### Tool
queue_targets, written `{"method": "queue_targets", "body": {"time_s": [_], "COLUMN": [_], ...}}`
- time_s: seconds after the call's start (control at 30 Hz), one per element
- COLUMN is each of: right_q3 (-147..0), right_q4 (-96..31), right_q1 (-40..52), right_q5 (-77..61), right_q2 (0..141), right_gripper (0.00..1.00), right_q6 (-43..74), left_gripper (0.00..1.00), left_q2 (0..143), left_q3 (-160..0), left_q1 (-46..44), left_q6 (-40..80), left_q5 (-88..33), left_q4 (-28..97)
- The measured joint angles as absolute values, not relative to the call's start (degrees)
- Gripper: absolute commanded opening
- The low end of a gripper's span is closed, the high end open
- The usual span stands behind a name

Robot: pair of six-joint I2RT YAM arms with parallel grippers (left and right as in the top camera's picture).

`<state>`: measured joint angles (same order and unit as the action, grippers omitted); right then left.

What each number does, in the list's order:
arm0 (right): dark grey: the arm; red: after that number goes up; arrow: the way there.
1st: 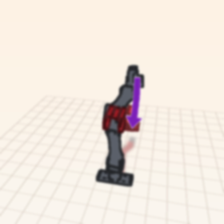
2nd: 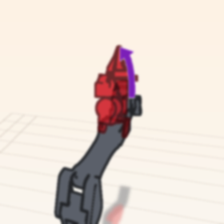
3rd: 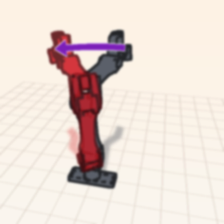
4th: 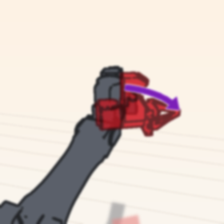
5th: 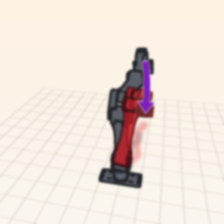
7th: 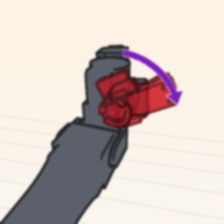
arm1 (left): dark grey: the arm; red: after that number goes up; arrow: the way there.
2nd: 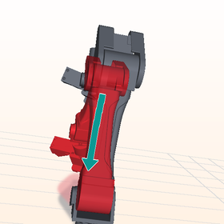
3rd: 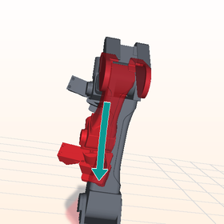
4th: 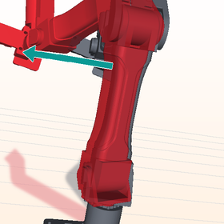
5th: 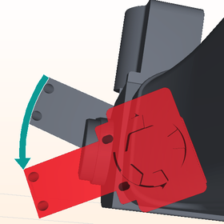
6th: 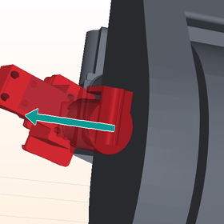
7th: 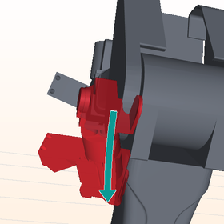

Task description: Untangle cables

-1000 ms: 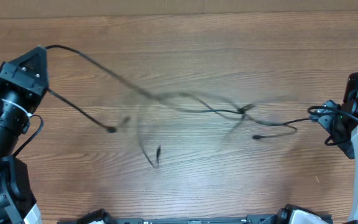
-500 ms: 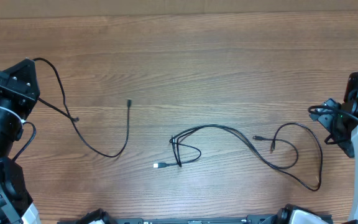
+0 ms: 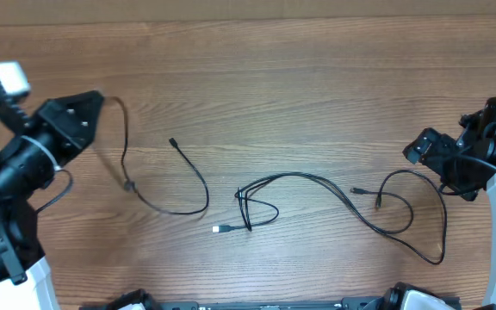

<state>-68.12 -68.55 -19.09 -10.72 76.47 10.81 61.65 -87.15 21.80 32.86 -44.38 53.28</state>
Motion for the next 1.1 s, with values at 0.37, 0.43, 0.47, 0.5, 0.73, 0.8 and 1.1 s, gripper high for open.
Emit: {"method": "queue_targets", "body": {"time_s": [0.37,0.43,0.47,0.5,0.73,0.8,1.1], "right_q3": [-68.12,-68.12,-68.12,-68.12,-68.12,-68.12,-68.12], "right_q4": [-68.58,-68.53,-68.51,-68.53,-68.03,-67.99,-68.14], "right_q1": [-19.09,-19.09,-19.09,-19.09,-19.09,-19.09,-19.09], "right_q5": [-12.73,-12.73,-12.78,-12.78,-14.28,-14.48,-14.66], "right_q2": [76.47,76.47,76.47,76.47,76.47,76.47,76.47], "right_gripper": [1.0,1.0,1.0,1.0,1.0,1.0,1.0], "right_q6": [8.93,8.95,8.95,8.97,7.53,7.44,7.44], "left_gripper": [0.99,1.0,1.0,1.0,1.0,1.0,1.0], "left_q2": [72.51,75.64,76.73,77.91,83.79,86.56,102.45], "left_q3": [-87.24,-87.24,-87.24,-87.24,-87.37,-87.37,-87.46], "left_q1": [-1.56,-6.22,-7.88,-10.37,-24.69,-27.77,-30.7], "left_q6": [27.09,23.79,22.31,20.12,11.33,8.58,12.56], "left_q5": [-37.82,-37.45,-37.28,-36.86,-22.09,-17.69,-11.51], "left_q4": [56.27,57.3,57.71,58.37,65.58,66.59,71.09]}}
